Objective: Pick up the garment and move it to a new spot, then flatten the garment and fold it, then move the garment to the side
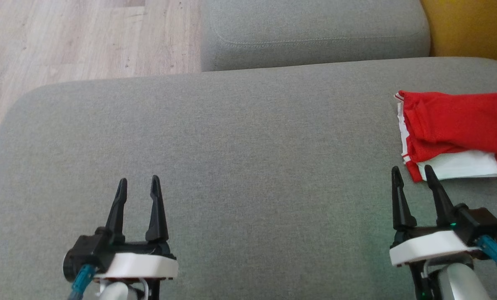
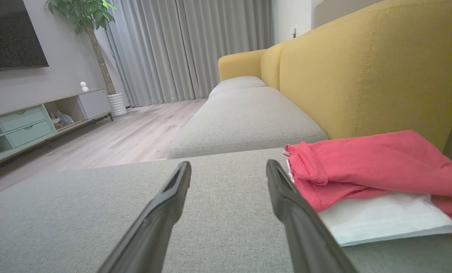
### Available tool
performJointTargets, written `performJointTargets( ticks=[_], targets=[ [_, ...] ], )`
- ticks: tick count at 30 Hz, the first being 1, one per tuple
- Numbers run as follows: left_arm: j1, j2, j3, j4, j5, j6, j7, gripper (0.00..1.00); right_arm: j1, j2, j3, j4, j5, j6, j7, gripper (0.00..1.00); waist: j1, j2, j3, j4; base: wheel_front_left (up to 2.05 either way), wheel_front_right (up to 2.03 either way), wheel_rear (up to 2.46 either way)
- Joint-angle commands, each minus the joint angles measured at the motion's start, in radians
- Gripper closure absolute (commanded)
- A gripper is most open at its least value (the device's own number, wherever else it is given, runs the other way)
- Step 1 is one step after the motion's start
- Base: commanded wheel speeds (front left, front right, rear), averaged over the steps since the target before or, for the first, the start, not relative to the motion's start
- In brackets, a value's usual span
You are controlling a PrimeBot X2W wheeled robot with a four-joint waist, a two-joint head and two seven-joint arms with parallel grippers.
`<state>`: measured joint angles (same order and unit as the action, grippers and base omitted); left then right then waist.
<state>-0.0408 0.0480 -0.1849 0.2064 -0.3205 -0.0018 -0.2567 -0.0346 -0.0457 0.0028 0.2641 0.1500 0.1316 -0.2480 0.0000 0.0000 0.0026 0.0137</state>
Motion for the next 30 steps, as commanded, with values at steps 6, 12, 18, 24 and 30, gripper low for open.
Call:
performJointTargets(
  ticks=[6, 12, 18, 24, 30],
  targets=[
    [-0.027, 0.002, 0.038, -0.022, -0.021, -0.006, -0.005, 0.0, -0.024, -0.005, 0.026, -0.035, 0.01, -0.001, -0.014, 0.0, 0.0, 0.0, -0.001, -0.004, 0.0, 0.0, 0.0],
    [-0.027, 0.002, 0.035, -0.024, -0.028, 0.0, -0.005, 0.0, -0.023, -0.005, 0.03, -0.031, 0.009, -0.001, -0.014, 0.0, 0.0, 0.0, -0.002, -0.008, 0.0, 0.0, 0.0],
    [0.0, 0.0, 0.0, 0.005, -0.033, 0.002, 0.0, 1.0, 0.0, 0.0, 0.009, 0.001, 0.0, 0.0, 0.0, 1.0, 0.0, 0.0, -0.002, -0.012, 0.0, 0.0, 0.0],
    [0.026, 0.0, -0.001, 0.066, -0.055, 0.0, 0.006, 1.0, 0.026, 0.001, 0.012, 0.061, 0.023, 0.0, 0.007, 1.0, 0.0, 0.0, -0.001, -0.012, 0.0, 0.0, 0.0],
    [0.022, 0.001, 0.01, 0.066, -0.106, -0.006, 0.02, 1.0, 0.022, 0.0, 0.008, 0.057, 0.083, 0.0, 0.021, 1.0, 0.0, 0.0, -0.001, -0.013, 0.0, 0.0, 0.0]
  ],
)
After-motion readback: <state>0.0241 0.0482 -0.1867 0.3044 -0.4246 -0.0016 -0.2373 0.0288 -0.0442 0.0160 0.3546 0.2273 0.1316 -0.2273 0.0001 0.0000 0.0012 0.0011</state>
